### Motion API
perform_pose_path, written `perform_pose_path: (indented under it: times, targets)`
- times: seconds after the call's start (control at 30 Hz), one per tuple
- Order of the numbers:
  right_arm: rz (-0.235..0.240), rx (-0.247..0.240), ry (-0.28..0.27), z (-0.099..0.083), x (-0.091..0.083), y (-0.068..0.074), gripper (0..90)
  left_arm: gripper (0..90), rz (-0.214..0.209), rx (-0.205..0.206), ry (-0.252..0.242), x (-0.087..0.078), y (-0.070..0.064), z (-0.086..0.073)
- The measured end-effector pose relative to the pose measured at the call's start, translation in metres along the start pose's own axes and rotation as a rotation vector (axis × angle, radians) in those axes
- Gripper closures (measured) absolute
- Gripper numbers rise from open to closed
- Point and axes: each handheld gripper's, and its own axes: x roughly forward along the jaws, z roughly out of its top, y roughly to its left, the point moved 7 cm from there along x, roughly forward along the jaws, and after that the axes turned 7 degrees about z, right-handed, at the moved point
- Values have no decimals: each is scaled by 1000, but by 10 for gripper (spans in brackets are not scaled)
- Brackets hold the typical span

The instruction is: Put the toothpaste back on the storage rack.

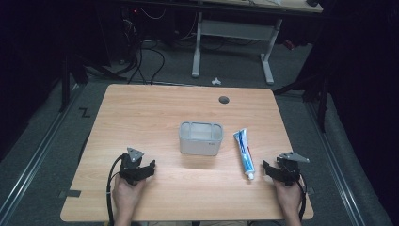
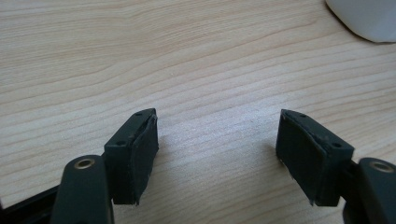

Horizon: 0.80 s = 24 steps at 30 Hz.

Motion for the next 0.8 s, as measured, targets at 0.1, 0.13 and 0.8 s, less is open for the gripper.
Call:
perform_pose_path:
  times: [0.1,0.13,0.8]
  targets:
    - [8,-3,-3,0,0,0,382,302,1,0,-1,0,0,0]
    - [7,-3,-5,0,0,0,392,302,0,0,-1,0,0,0]
    - [20,-10,1,0,-2,-2,427,302,-15,12,-2,0,-2,1]
